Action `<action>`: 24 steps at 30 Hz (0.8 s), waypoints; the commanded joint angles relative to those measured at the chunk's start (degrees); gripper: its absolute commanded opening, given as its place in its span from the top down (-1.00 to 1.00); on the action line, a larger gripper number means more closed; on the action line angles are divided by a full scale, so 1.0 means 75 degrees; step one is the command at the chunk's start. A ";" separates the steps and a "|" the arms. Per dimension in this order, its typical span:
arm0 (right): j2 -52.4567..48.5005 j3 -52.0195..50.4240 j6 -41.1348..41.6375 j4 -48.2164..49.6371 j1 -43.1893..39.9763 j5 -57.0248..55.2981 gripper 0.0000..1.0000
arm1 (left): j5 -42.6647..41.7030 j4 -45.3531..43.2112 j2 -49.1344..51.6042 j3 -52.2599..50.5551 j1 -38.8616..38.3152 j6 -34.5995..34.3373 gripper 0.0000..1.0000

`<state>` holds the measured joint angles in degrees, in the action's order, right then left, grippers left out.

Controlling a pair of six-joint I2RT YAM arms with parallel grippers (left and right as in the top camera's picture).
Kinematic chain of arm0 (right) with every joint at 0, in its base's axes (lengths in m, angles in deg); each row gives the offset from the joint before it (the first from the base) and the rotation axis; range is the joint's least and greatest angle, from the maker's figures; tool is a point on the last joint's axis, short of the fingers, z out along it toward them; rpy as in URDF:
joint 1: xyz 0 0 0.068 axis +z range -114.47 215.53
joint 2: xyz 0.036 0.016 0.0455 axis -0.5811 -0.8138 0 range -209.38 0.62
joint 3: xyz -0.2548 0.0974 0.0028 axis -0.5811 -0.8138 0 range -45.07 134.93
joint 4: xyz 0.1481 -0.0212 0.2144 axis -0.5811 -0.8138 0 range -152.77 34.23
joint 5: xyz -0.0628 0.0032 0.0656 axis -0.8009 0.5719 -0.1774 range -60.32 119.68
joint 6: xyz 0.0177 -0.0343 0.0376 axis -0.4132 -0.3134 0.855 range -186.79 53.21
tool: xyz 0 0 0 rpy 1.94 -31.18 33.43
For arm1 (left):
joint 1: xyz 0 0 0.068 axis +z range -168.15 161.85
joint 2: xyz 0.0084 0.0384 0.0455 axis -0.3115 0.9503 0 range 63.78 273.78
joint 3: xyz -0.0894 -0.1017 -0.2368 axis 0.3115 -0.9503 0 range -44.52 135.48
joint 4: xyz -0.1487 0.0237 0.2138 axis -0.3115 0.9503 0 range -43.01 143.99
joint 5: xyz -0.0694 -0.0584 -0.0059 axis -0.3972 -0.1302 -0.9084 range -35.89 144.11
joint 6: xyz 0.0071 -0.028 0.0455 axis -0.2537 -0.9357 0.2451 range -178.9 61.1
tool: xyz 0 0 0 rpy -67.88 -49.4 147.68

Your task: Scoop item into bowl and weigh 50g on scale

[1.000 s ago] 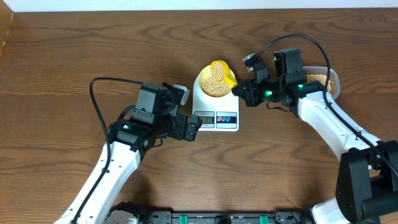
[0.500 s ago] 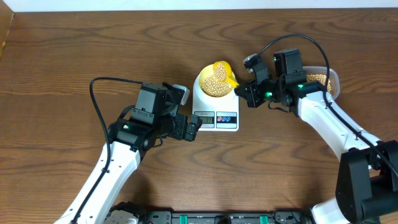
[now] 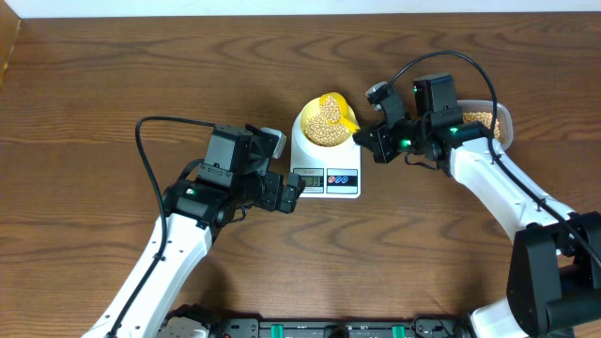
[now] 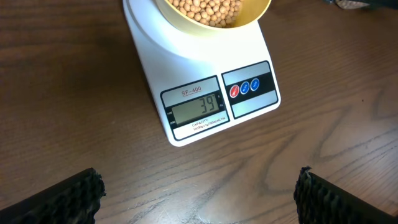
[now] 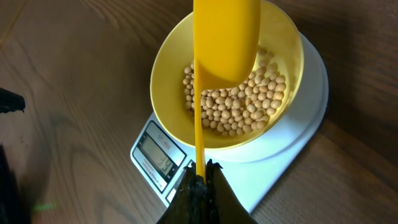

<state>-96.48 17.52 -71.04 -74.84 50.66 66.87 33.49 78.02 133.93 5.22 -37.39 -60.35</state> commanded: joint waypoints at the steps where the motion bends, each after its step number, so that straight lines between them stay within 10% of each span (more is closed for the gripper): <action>1: 0.0044 0.0023 -0.0248 -0.0006 0.0038 -0.0178 0.98 | 0.0079 -0.0012 0.0029 0.0012 -0.0012 0.0020 -1.00; 24: 0.0044 0.0023 -0.0527 -0.0204 0.0154 -0.0393 0.98 | 0.0076 -0.0012 0.0029 0.0012 -0.0012 0.0017 -1.00</action>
<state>-96.48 17.52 -74.82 -76.32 51.49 63.53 33.49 77.99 133.93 5.22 -37.39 -60.35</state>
